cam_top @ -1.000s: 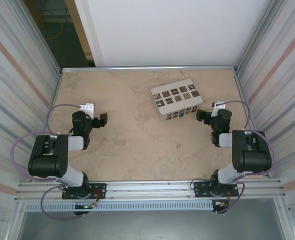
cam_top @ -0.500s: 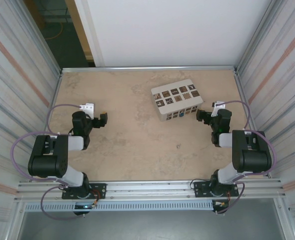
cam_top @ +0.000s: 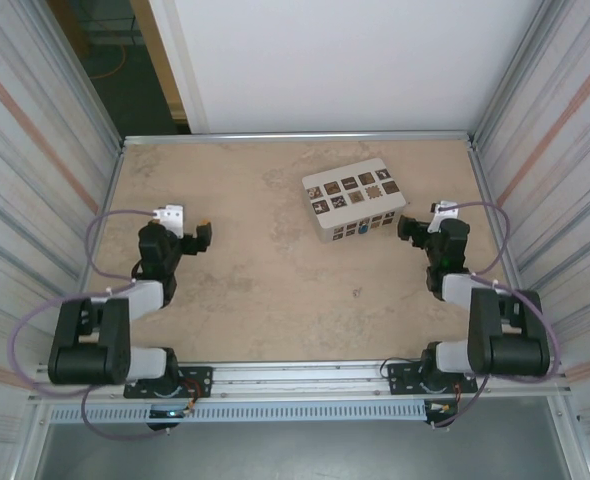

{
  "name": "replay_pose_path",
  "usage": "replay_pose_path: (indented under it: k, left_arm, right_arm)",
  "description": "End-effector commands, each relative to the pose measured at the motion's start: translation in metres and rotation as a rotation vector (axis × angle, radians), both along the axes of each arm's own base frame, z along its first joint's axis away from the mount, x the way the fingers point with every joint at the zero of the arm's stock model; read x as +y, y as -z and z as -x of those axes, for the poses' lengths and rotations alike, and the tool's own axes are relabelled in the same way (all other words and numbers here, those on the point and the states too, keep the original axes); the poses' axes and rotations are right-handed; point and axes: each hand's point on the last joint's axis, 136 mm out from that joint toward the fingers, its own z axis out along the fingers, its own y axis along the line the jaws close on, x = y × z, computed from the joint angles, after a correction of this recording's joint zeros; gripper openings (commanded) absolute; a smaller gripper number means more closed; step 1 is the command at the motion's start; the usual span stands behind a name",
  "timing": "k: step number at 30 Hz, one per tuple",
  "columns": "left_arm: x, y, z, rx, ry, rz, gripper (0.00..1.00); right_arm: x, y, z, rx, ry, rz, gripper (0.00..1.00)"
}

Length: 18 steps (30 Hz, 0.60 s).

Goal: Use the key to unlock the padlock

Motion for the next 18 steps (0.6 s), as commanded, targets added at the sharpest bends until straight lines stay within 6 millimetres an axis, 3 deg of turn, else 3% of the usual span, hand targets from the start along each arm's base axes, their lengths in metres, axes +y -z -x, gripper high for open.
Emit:
replay_pose_path:
  k: [1, 5, 8, 12, 18]
  left_arm:
    - [0.005, -0.022, 0.008, -0.009, -0.047, 0.019, 0.99]
    - [0.004, -0.038, 0.011, 0.073, -0.120, 0.235, 0.99]
    - [-0.020, -0.045, 0.010, 0.133, -0.048, 0.417, 0.99]
    - [-0.047, -0.044, 0.011, 0.197, -0.023, 0.530, 0.99]
    - [-0.127, -0.037, 0.008, 0.295, 0.122, 0.542, 0.99]
  right_arm:
    - [-0.001, -0.011, 0.010, 0.033, 0.025, -0.045, 0.99]
    - [-0.006, -0.022, 0.020, 0.102, 0.046, -0.096, 0.99]
    - [-0.014, -0.024, 0.022, 0.164, 0.067, -0.151, 0.99]
    - [-0.020, -0.026, 0.019, 0.223, 0.047, -0.297, 0.99]
    - [-0.021, -0.029, 0.000, 0.261, -0.025, -0.466, 0.99]
